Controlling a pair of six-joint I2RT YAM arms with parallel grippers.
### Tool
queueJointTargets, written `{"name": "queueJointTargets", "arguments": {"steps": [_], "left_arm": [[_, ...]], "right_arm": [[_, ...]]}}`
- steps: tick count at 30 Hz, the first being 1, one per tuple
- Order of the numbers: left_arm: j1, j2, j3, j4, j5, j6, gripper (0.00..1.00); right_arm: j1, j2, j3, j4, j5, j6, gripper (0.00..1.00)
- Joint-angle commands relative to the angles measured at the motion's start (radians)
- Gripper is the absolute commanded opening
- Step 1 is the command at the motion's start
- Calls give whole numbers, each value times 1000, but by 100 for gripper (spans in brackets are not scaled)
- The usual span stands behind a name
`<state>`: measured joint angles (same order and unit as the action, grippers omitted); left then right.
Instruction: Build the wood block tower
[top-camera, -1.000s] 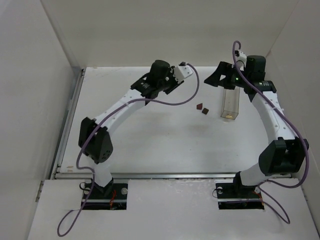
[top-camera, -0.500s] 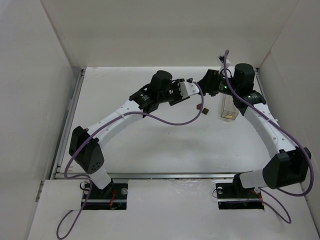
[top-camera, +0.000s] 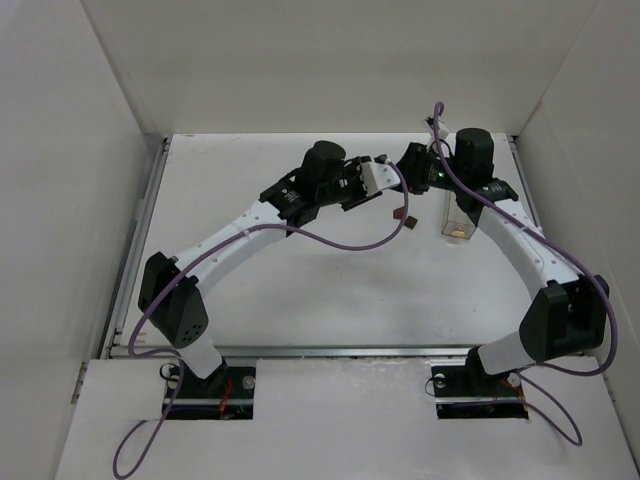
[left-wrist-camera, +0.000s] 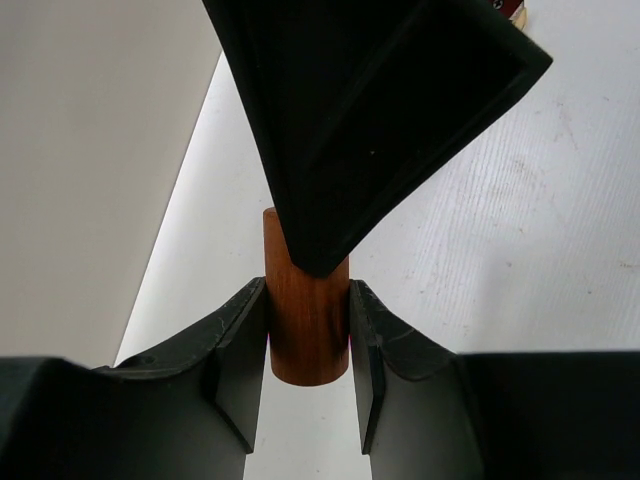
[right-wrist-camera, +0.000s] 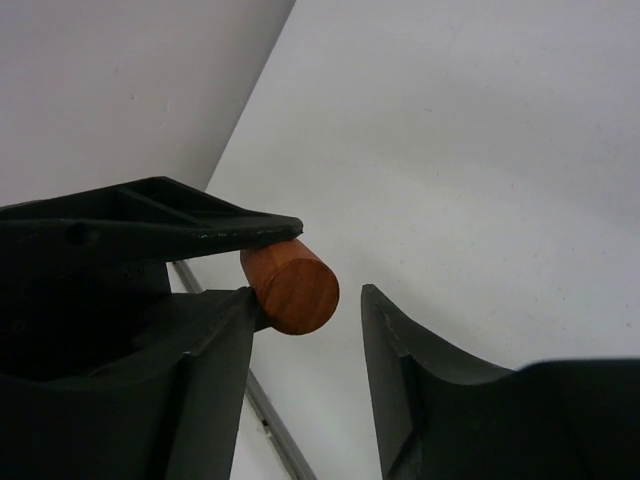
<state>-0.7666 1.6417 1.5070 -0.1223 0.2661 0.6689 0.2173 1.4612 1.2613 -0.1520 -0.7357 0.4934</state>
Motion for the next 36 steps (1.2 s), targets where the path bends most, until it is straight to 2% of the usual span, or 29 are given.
{"name": "queueJointTargets", "arguments": {"steps": [1, 8, 11, 14, 15, 19, 21, 23, 24, 27, 28, 29, 31, 32, 33, 35, 36], "left_arm": [[-5, -17, 4, 64, 18, -15, 0], [-14, -8, 4, 64, 18, -15, 0], [-23, 1, 4, 64, 18, -15, 0], [-33, 10, 13, 73, 9, -15, 0], [-33, 10, 13, 73, -1, -25, 0], [-33, 20, 22, 73, -31, -25, 0], [-51, 32, 33, 63, -57, -25, 2], [-60, 52, 44, 40, -83, -25, 11], [-60, 52, 44, 27, -84, -25, 27], [-60, 61, 53, 27, -119, -34, 52], [-60, 61, 53, 27, -131, -46, 68], [-60, 61, 53, 27, -157, -46, 76], [-60, 61, 53, 27, -188, -60, 100], [-60, 61, 41, 27, -205, -74, 100], [-60, 50, 41, 18, -241, -83, 100], [-60, 21, -19, 18, -286, -83, 100], [-60, 0, -49, 18, -326, -83, 100]], "right_arm": [[4, -4, 38, 32, -54, -24, 52], [4, 5, 58, 43, -102, -24, 41], [13, 14, 58, 52, -116, -24, 41], [13, 14, 58, 52, -116, -24, 29], [13, 14, 58, 52, -116, -24, 20], [13, 14, 58, 43, -116, -33, 0], [13, 4, 67, 34, -116, -33, 0], [13, 4, 67, 16, -96, -33, 0], [13, -10, 67, 15, -82, -42, 0], [13, -33, 67, -33, 2, -55, 0], [13, -33, 67, -49, 25, -71, 0], [13, -42, 67, -66, 91, -90, 0], [23, -42, 81, -130, 181, -102, 0], [24, -33, 96, -158, 232, -102, 0], [37, -24, 113, -191, 363, -111, 0], [68, 22, 179, -312, 512, -111, 0], [82, 40, 205, -354, 679, -111, 0]]}}
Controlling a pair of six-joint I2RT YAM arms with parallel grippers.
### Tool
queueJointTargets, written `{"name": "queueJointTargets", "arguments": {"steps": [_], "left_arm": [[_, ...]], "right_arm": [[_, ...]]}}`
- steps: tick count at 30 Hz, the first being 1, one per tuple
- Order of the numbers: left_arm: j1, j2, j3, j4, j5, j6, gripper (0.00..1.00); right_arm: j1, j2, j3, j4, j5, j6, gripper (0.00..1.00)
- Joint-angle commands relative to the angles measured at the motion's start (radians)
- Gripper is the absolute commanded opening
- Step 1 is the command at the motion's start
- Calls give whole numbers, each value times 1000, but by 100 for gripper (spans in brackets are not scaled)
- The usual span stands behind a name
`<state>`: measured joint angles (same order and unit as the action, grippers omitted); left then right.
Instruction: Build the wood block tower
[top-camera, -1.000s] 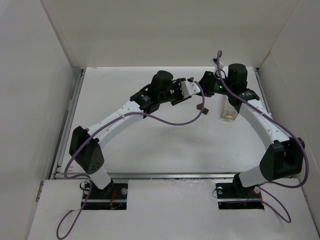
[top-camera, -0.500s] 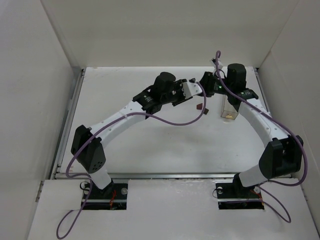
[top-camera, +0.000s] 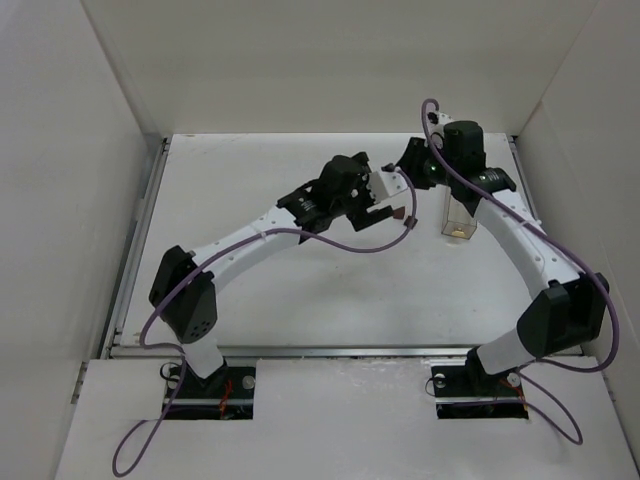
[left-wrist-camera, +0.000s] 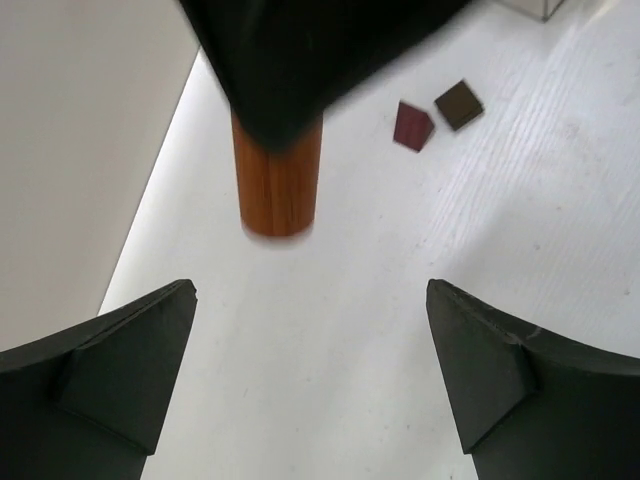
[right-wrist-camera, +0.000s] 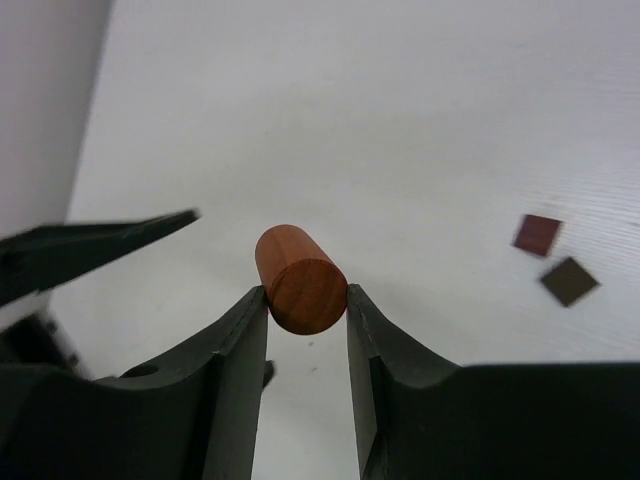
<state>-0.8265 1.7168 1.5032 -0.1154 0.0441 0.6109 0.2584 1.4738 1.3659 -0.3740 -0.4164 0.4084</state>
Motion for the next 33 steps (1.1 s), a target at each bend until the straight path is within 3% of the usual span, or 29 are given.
{"name": "queueJointTargets", "arguments": {"steps": [1, 6, 11, 13, 18, 27, 33], "left_arm": [[9, -133, -84, 11, -116, -25, 100], [93, -339, -326, 22, -174, -48, 100], [145, -388, -362, -67, -335, -226, 100], [190, -408, -408, -90, -349, -330, 100], [239, -512, -523, -81, -389, -407, 100], [280, -557, -584, -63, -388, -407, 100], [291, -546, -584, -43, -359, -398, 100]], "right_arm": [[57, 48, 126, -205, 442, -26, 0], [198, 222, 304, -341, 808, -49, 0], [303, 359, 364, -350, 928, -50, 0], [335, 405, 355, -338, 929, -49, 0], [415, 506, 384, -329, 997, -49, 0], [429, 554, 315, -250, 915, 76, 0], [459, 585, 305, -293, 973, 139, 0]]}}
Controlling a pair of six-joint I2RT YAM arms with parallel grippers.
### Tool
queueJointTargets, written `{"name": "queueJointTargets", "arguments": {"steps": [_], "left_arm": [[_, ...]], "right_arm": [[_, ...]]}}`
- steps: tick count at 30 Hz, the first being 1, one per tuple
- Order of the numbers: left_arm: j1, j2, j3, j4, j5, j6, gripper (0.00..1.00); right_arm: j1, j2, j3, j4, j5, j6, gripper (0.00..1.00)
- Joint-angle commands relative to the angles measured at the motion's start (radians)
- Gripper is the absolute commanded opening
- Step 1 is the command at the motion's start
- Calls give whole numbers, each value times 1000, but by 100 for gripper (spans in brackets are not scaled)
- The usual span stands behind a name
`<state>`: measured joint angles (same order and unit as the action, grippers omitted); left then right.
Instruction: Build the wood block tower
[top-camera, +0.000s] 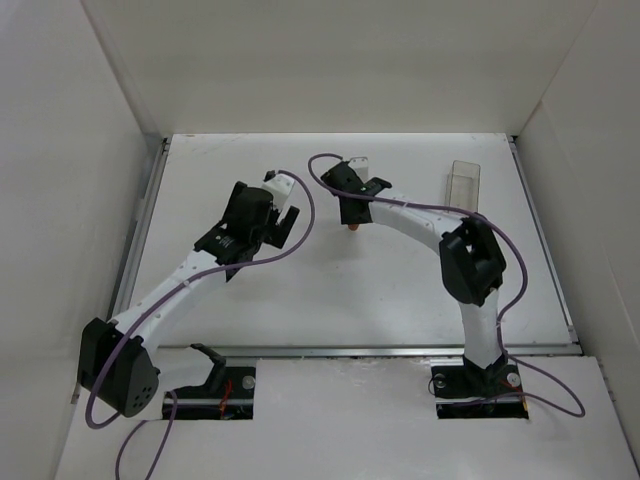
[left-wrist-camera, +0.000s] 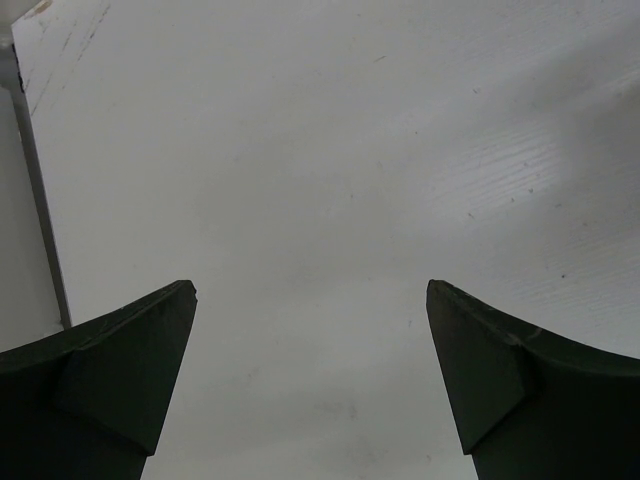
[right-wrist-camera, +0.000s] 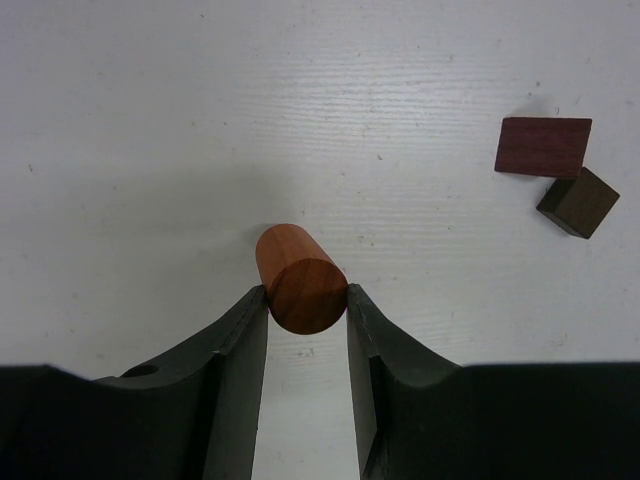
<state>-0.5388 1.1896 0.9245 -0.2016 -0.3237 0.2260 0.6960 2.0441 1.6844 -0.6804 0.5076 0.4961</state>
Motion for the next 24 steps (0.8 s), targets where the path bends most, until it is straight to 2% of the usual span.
{"name": "queueJointTargets", "arguments": {"steps": [1, 11, 17, 24], "left_arm": [[3, -19, -6, 54, 9, -2, 100], [3, -19, -6, 74, 9, 18, 100], [3, -19, -6, 74, 9, 18, 100], [3, -19, -6, 74, 37, 18, 100]], "right_arm": [[22, 28, -14, 4, 61, 52, 0], [51, 113, 69, -103, 134, 32, 0], [51, 103, 69, -94, 121, 21, 0], [60, 91, 78, -85, 91, 12, 24]]}}
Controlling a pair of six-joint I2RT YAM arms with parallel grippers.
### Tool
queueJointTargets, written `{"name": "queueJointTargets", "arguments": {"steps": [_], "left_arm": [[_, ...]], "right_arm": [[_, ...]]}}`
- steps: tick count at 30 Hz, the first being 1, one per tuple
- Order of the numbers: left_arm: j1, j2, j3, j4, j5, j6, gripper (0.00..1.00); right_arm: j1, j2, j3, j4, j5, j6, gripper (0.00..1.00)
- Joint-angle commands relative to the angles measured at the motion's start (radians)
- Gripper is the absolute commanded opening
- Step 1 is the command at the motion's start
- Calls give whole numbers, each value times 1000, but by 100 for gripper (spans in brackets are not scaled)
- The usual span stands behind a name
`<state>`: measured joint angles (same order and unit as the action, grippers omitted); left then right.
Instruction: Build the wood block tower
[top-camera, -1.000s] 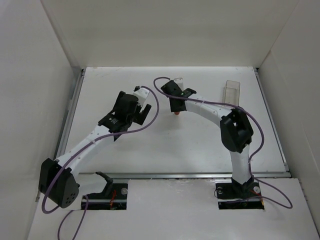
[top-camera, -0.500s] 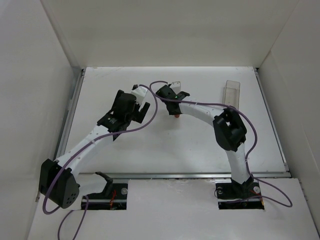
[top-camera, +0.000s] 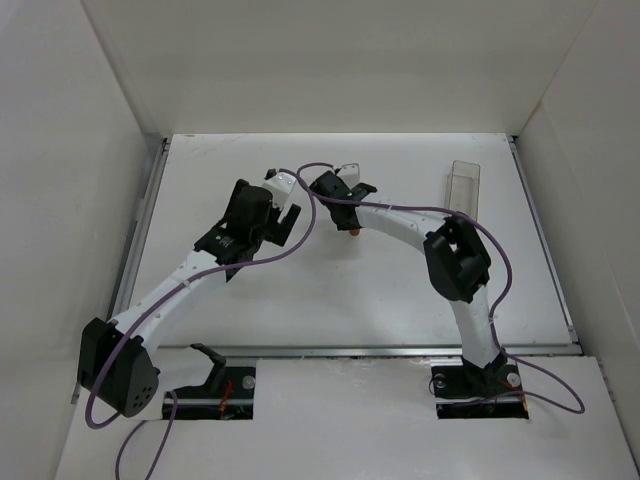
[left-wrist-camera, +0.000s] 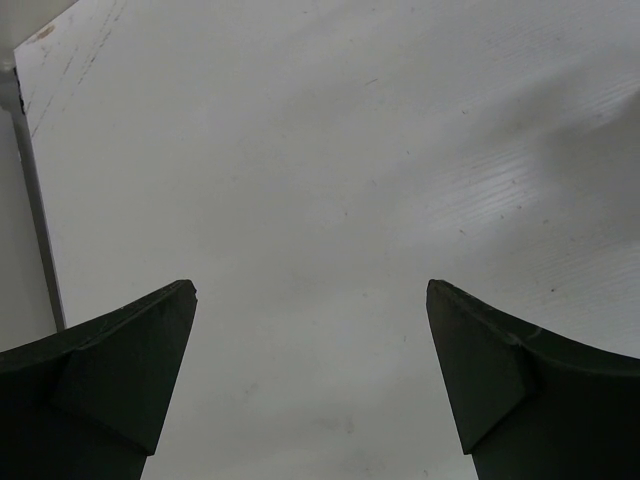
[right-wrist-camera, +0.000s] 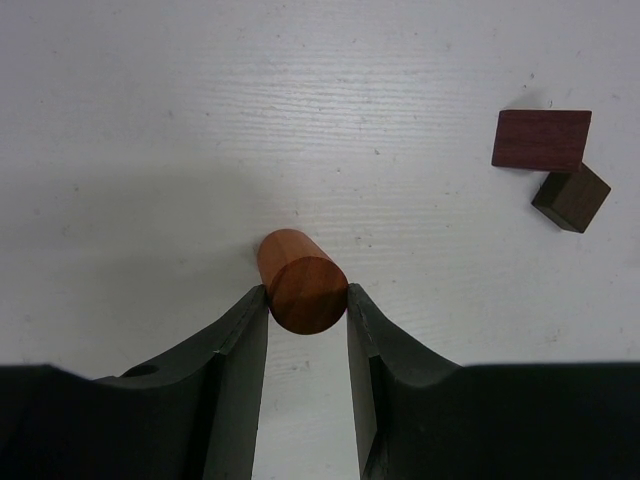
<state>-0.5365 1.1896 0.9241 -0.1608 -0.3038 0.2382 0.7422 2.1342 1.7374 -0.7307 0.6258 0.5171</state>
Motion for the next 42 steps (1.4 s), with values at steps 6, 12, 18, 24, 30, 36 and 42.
{"name": "queueJointTargets", "arguments": {"steps": [6, 12, 18, 24, 30, 36, 42], "left_arm": [[1, -19, -5, 33, 26, 15, 100], [1, -19, -5, 33, 26, 15, 100], [1, -19, -5, 33, 35, 24, 100], [1, -19, -5, 33, 26, 24, 100], [10, -19, -5, 43, 5, 24, 100], [10, -19, -5, 52, 5, 33, 100], [10, -10, -5, 61, 25, 33, 100]], "right_arm": [[14, -19, 34, -16, -37, -19, 34], [5, -19, 44, -16, -46, -19, 51], [5, -19, 44, -16, -46, -28, 62], [-53, -144, 28, -26, -69, 3, 86], [-358, -451, -238, 151, -314, 73, 84], [-490, -353, -254, 142, -495, -147, 76], [-583, -267, -228, 142, -555, 0, 65]]}}
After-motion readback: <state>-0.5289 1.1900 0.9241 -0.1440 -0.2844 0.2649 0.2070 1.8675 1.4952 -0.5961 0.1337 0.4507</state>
